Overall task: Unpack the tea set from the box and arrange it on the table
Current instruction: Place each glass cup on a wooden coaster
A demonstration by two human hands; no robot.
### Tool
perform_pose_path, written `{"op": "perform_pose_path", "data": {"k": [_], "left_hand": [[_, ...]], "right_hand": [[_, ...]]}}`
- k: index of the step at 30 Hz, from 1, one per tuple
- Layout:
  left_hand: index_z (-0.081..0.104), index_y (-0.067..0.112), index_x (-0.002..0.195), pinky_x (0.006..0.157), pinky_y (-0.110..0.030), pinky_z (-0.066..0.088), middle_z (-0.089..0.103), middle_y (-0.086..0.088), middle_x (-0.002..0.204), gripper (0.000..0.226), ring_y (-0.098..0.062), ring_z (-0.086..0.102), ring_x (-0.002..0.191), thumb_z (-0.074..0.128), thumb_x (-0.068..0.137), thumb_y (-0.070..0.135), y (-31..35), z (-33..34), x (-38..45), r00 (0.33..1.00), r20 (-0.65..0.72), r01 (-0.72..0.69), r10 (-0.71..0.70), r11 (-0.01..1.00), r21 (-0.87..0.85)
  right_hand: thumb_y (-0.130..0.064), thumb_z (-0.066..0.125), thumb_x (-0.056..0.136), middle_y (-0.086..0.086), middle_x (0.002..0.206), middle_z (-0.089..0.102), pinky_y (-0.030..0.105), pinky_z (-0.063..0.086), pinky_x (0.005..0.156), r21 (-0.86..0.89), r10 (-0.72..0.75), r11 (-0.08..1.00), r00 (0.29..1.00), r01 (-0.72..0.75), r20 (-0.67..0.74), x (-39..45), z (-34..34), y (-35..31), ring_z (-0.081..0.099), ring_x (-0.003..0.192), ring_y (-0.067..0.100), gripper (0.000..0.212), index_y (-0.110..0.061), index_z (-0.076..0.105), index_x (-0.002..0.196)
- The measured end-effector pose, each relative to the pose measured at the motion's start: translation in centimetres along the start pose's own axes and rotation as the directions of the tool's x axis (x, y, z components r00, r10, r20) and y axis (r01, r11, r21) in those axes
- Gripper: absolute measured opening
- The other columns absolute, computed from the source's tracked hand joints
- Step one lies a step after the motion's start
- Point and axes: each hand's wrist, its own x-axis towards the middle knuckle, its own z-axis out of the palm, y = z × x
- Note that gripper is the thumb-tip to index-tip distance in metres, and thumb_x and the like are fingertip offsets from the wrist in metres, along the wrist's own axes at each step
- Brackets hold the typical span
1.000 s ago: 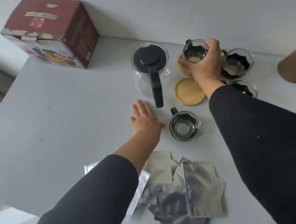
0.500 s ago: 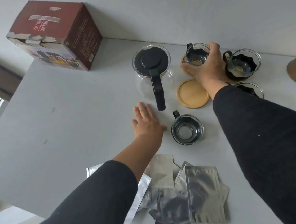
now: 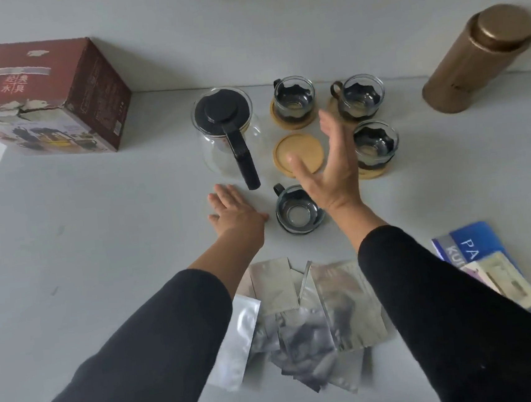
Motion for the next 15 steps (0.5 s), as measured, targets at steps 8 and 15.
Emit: {"op": "perform_pose_path", "data": {"k": [8, 15], "left_hand": [[-0.018, -0.002, 0.146, 0.117, -0.047, 0.018, -0.021, -0.022, 0.155, 0.083, -0.038, -0.01, 0.145, 0.042, 0.099, 0.03, -0.1, -0.1, -0.4, 1.0, -0.012, -0.009, 0.009, 1.0, 0.01], [-0.018, -0.002, 0.146, 0.117, -0.046, 0.018, -0.02, -0.02, 0.156, 0.087, -0.037, -0.01, 0.146, 0.039, 0.098, 0.043, -0.4, 0.2, -0.1, 0.999, -0.036, -0.014, 0.014, 1.0, -0.011]], "right_hand": [[-0.053, 0.073, 0.065, 0.012, 0.125, 0.048, -0.005, 0.027, 0.089, -0.062, 0.077, 0.996, 0.989, -0.07, 0.125, -7.3, -0.6, 0.1, 0.043, 0.113, 0.01, 0.093, -0.005, 0.038, 0.137], [-0.047, 0.081, 0.064, 0.009, 0.125, 0.051, 0.005, 0.033, 0.086, -0.099, 0.121, 0.989, 0.988, -0.112, 0.091, -9.1, 0.8, 0.1, 0.048, 0.113, 0.012, 0.094, -0.007, 0.038, 0.138]]}}
